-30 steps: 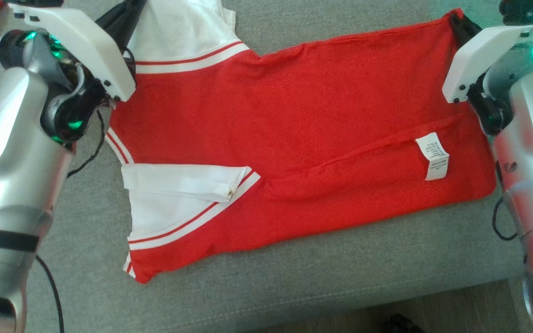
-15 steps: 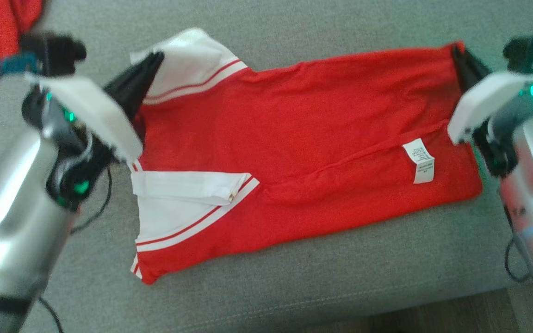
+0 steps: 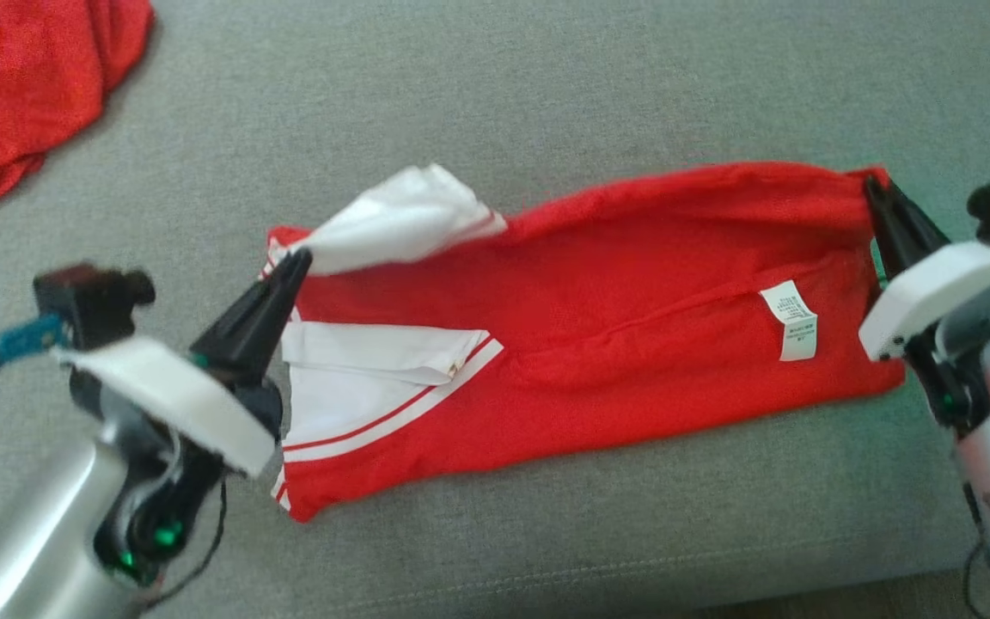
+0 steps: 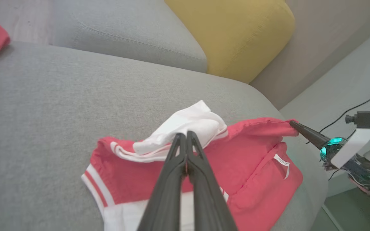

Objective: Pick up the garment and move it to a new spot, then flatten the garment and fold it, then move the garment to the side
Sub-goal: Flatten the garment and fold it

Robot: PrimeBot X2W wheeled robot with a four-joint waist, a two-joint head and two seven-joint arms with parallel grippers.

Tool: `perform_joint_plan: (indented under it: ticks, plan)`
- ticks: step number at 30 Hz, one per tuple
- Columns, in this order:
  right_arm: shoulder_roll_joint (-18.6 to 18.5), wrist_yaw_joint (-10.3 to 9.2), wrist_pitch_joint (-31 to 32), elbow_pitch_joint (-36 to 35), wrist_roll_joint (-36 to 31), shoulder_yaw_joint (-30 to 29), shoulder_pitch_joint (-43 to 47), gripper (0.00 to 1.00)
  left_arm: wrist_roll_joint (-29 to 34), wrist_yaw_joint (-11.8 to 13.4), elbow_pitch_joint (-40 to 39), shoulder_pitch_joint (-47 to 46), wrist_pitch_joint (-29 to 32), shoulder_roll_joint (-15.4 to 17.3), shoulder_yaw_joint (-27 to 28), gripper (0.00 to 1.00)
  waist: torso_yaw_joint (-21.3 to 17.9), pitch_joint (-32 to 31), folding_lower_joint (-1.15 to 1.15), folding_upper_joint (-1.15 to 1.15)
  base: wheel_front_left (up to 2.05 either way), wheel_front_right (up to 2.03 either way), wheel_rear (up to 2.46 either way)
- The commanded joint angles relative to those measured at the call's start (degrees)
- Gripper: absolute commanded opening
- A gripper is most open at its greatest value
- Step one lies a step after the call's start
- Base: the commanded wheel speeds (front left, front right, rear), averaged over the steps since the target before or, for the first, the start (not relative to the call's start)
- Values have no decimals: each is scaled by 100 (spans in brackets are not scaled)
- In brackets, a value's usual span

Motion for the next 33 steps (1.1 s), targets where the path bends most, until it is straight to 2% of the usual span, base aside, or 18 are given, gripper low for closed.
perform_joint_plan:
  ticks: [1,9,16,18,19,20,21,22,26,27,29,33]
  plan:
    - [-143,37,-45,-277,-42,-21,127,0,-31,42,-273,-51,-97,228,306,0,16,-24,1,0,0,0,0]
    - [-74,37,-45,-761,-244,-407,664,0,-171,177,-571,747,-378,165,265,0,83,-135,1,0,0,0,0]
    - [-151,37,184,-1233,-370,-355,1104,0,-250,196,-528,1081,-441,37,113,0,111,-213,1,0,0,0,0]
    - [-184,37,210,-1351,-423,-322,1226,19,-275,202,-484,1152,-450,8,82,0,107,-220,1,0,0,0,0]
    - [-184,37,210,-1351,-423,-322,1226,19,-275,202,-484,1152,-450,8,82,0,107,-220,1,0,0,0,0]
    - [-189,37,214,-1395,-447,-314,1284,35,-279,212,-450,1183,-454,0,70,0,103,-222,1,0,0,0,0]
    - [-180,37,213,-1432,-461,-313,1339,56,-282,219,-412,1212,-450,-5,52,0,98,-224,1,0,0,0,0]
    - [-167,37,210,-1464,-472,-315,1392,100,-296,224,-371,1239,-440,-17,33,0,91,-228,1,0,0,0,0]
    - [-131,37,170,-1537,-567,-379,1579,100,-343,254,-253,1321,-380,-72,-52,1,69,-240,1,0,0,0,0]
    - [-111,37,150,-1549,-584,-419,1626,100,-350,265,-231,1338,-378,-78,-57,14,67,-242,1,0,0,0,0]
    - [-70,37,120,-1572,-619,-510,1731,100,-365,300,-187,1382,-405,-67,-27,31,64,-247,1,0,0,0,0]
    - [39,37,101,-1636,-691,-752,1953,100,-408,346,-122,1504,-455,38,75,53,60,-262,1,0,0,0,0]
